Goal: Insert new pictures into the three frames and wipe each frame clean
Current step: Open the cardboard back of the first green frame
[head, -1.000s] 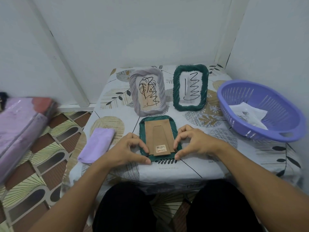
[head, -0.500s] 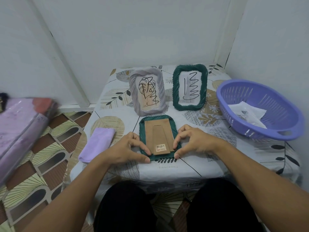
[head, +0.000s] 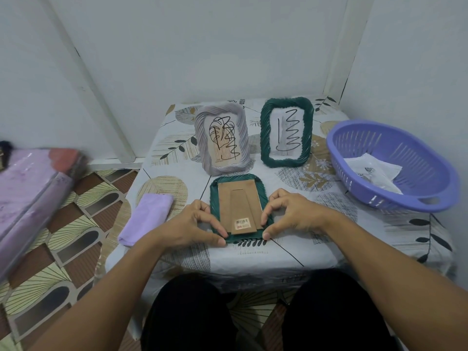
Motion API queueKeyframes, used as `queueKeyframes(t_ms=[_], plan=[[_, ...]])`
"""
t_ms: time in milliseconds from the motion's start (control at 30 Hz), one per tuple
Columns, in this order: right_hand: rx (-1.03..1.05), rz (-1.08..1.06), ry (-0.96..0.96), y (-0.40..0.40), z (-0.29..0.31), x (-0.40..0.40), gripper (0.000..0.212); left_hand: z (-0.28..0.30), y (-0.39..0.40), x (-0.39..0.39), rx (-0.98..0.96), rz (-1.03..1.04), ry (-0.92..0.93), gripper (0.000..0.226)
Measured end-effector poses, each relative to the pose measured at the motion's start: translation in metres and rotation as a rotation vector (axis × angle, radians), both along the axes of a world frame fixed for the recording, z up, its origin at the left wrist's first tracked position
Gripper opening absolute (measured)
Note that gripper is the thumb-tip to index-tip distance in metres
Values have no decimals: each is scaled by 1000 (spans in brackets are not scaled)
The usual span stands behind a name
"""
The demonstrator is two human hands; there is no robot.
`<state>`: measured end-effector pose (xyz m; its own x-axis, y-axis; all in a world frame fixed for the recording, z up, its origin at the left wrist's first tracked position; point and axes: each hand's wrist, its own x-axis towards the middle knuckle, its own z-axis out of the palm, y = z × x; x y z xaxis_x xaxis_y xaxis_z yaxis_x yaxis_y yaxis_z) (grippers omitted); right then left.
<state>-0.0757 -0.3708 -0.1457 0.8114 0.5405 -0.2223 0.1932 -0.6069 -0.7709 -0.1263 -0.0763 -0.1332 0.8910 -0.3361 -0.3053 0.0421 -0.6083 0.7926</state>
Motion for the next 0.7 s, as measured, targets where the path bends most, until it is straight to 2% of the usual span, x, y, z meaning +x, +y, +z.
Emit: queueKeyframes(t_ms=[67,167,267,400,700], plan=[[0,0,2,0,0,0,51,4,3,1,-100,50,38,30],[-6,6,6,-1,-2,1,52,2,7,12,-216,275,-34,26],[-16,26,19,-2,-2,4,48,-11,3,20,-136,416,-135,21],[-20,37,20,-3,-1,5,41,-26,-3,22,-93,469,-201,24],[-52,64,29,-3,5,3,36,-27,-4,24,-101,494,-182,31]])
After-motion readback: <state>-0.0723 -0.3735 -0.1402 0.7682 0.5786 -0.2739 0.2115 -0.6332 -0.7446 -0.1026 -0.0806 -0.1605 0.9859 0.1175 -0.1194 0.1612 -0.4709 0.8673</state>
